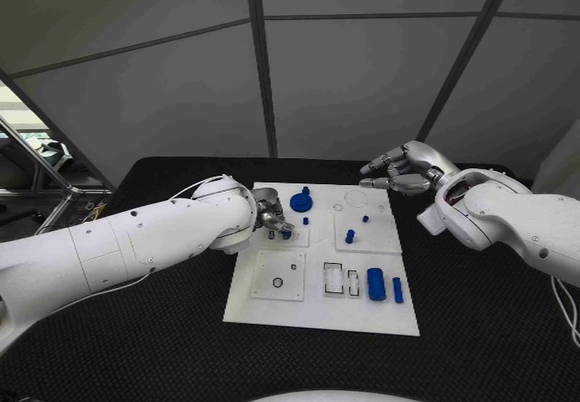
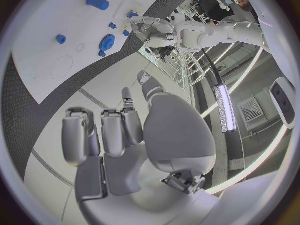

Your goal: Assemble the parts on the task board

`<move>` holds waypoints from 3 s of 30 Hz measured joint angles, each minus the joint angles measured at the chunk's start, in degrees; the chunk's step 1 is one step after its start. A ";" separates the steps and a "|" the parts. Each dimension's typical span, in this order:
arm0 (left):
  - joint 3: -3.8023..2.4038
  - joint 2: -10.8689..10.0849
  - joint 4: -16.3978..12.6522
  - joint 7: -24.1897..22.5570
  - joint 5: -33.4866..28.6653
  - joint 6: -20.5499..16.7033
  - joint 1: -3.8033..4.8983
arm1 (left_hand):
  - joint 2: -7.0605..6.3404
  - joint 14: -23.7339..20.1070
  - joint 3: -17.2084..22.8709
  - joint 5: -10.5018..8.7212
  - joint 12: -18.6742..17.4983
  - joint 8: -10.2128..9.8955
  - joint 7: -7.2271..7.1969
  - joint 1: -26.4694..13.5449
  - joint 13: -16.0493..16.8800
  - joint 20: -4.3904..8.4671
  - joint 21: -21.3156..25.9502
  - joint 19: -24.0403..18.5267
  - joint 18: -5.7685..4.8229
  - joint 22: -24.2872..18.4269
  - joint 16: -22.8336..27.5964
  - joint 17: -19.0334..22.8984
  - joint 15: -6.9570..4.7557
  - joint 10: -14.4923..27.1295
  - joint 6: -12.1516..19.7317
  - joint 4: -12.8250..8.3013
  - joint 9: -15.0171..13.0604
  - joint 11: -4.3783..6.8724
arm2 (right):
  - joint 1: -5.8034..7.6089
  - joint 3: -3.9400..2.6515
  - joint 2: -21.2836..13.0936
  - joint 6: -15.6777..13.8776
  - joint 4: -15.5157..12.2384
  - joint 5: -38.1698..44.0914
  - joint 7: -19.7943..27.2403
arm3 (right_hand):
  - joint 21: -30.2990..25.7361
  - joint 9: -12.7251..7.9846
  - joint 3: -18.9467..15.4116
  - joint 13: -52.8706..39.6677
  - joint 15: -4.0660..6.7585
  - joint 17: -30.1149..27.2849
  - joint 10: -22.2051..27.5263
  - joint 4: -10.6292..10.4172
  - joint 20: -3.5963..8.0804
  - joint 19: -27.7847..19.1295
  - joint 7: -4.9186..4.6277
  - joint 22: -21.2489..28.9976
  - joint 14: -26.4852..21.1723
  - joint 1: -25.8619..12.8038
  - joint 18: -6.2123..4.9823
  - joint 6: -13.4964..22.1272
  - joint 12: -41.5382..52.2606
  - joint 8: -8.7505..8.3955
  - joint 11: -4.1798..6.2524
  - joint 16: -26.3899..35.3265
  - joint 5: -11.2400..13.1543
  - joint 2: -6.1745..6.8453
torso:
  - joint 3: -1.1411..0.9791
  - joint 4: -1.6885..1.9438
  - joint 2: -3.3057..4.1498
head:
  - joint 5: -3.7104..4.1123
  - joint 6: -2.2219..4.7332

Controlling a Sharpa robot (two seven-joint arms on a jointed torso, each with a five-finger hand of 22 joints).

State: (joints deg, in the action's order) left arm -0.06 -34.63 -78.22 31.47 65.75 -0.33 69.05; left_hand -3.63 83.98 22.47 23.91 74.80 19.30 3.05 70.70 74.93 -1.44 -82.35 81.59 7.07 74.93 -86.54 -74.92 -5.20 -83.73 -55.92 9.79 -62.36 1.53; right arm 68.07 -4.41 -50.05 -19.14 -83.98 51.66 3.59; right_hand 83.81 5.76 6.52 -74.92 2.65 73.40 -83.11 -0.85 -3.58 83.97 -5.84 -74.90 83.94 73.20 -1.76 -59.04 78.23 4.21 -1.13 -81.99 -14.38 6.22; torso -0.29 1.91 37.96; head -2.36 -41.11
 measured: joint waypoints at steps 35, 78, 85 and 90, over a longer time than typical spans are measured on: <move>-0.09 0.49 0.60 0.99 2.11 2.72 -0.08 | -0.48 -0.01 1.01 0.01 -0.01 0.11 -0.11 -0.98 -0.02 0.00 -0.22 -0.01 0.00 -0.01 -0.22 0.00 0.20 -0.20 -0.51 -1.03 -0.81 -0.08 | 0.00 0.00 0.17 -0.02 0.19 0.00 0.48 | 0.00 0.03 0.00 0.00 0.00 0.17 0.00 0.00 0.00 0.00 0.00 0.00 0.00 -0.29 0.00 0.00 0.00 0.00 0.00 0.00 0.01 -0.29 | 0.02 0.03 -0.02 | 0.06 -0.19; -0.06 3.02 4.52 1.16 2.05 4.63 -0.18 | -1.88 -0.12 0.52 -20.61 3.20 0.88 -2.35 -11.06 -0.02 1.01 -2.45 2.25 -0.03 -0.02 -1.99 0.00 -0.97 0.06 -5.01 0.27 -5.75 1.45 | 0.00 0.00 0.27 -0.02 0.29 0.00 0.50 | -0.23 0.06 0.00 0.00 0.00 0.11 0.00 0.00 0.00 0.00 0.00 0.00 0.00 -0.52 0.01 0.00 0.00 -0.01 0.00 0.00 0.01 -0.52 | -0.01 0.06 -0.06 | 0.23 -0.73; -0.18 2.33 4.20 1.17 2.05 4.21 -0.26 | -3.92 -0.11 -2.90 -20.92 3.20 0.51 -2.55 -13.57 -0.03 1.01 -2.44 2.25 -0.02 -0.02 -1.99 0.00 -0.97 0.06 -5.21 3.69 -6.20 1.45 | 0.00 0.00 0.33 -0.03 0.43 0.00 0.54 | -0.23 0.06 0.00 0.00 0.00 -0.07 0.00 0.00 0.00 0.00 0.00 0.00 0.00 -0.74 0.00 0.00 -0.03 -0.24 0.00 0.29 0.01 -0.74 | 0.00 0.06 -0.07 | 0.18 -0.48; -1.76 1.92 3.69 1.17 2.05 3.72 -0.35 | -5.33 -0.12 -5.24 -20.92 3.21 0.21 -2.60 -14.11 -0.03 1.01 -2.44 2.25 -0.03 -0.02 -1.99 0.00 -0.97 0.06 -5.57 6.65 -6.33 1.45 | 0.00 0.00 0.35 -0.04 0.58 0.00 0.57 | -0.23 0.06 0.00 0.00 0.00 -0.07 0.00 0.00 0.00 0.00 0.00 0.00 0.00 -0.74 0.00 0.00 -0.22 -0.24 0.00 0.29 0.01 -0.74 | 0.01 0.07 -0.07 | 0.24 -0.34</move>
State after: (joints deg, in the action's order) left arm -1.82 -32.72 -74.53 32.64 67.80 3.39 68.70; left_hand -8.96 83.86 17.23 3.00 78.00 19.51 0.45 56.58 74.91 -0.43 -84.79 83.84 7.04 74.91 -88.53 -74.92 -6.17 -83.67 -61.49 16.45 -68.68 2.98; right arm 68.07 -4.41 -49.70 -19.18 -83.39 51.66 4.17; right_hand 83.58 5.81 6.52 -74.92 2.66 73.33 -83.11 -0.85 -3.59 83.97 -5.84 -74.90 83.94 72.45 -1.76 -59.04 78.01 3.98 -1.13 -81.70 -14.37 5.47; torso -0.27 1.97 37.89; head -2.12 -41.45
